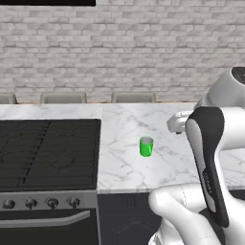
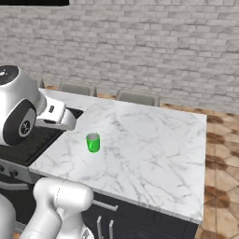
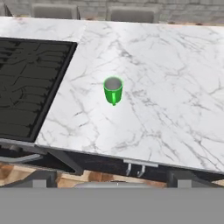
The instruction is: Clear the mugs and bowl far away from the sink.
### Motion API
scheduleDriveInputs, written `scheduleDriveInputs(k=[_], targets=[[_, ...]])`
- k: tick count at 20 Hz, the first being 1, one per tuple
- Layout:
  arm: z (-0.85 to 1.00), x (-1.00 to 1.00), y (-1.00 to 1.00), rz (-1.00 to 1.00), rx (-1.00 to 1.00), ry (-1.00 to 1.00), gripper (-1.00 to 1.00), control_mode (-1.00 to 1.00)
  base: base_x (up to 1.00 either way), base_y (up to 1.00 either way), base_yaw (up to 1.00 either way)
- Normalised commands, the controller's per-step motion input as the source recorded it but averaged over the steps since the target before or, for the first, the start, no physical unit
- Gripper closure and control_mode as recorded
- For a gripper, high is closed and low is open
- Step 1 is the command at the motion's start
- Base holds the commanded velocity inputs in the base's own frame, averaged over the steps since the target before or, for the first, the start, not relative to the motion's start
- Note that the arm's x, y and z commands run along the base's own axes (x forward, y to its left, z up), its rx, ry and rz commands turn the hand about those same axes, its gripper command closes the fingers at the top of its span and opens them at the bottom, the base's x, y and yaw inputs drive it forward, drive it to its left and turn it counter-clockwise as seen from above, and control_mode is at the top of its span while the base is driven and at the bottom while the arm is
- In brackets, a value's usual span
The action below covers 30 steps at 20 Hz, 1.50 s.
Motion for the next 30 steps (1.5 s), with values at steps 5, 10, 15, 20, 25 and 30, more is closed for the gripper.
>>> scheduleDriveInputs(k=[5, 10, 15, 20, 25, 30], targets=[[0.12, -0.2, 0.04, 0.0, 0.01, 0.0, -1.0, 1.0, -0.23, 0.14, 0.0], [0.0, 0.0, 0.0, 0.0, 0.0, 0.0, -1.0, 1.0, -0.75, 0.46, 0.0], [0.0, 0.0, 0.0, 0.0, 0.0, 0.0, -1.0, 1.0, -0.7, 0.84, 0.18], [0.0, 0.0, 0.0, 0.0, 0.0, 0.0, -1.0, 1.0, -0.65, 1.0, 0.39], [0.0, 0.0, 0.0, 0.0, 0.0, 0.0, -1.0, 1.0, -0.27, 0.88, 0.8], [0.0, 0.0, 0.0, 0.0, 0.0, 0.0, -1.0, 1.0, -0.01, 0.29, 1.0]])
